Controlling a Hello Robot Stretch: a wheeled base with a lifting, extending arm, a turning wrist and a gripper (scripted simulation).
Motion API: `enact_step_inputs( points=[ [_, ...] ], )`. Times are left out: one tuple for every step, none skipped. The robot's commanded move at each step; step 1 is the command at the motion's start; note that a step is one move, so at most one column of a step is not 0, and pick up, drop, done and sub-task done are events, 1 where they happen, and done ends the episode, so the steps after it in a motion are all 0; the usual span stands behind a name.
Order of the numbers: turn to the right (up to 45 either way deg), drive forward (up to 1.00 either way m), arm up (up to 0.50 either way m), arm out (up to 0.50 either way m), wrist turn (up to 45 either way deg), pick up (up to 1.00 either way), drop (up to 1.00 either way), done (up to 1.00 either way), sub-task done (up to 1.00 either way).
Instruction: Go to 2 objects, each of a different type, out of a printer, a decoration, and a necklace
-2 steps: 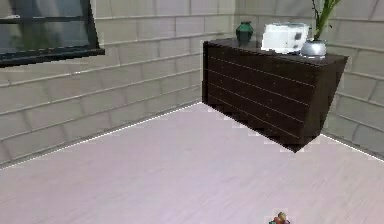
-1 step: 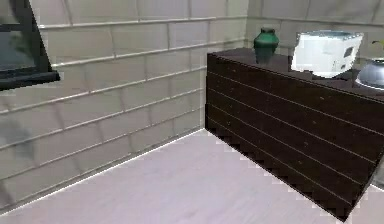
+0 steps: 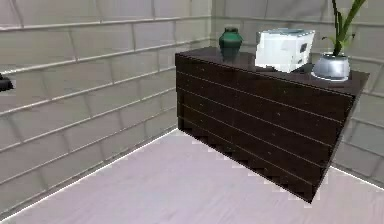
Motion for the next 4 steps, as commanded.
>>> enact_step_inputs(
  points=[
    [0.0,0.45,0.00,0.00,0.0,0.00,0.00,0.00,0.00],
    [45.0,0.00,0.00,0.00,0.0,0.00,0.00,0.00,0.00],
    [12.0,0.00,0.00,0.00,0.0,0.00,0.00,0.00,0.00],
    [0.0,0.75,0.00,0.00,0.0,0.00,0.00,0.00,0.00]
  ],
)
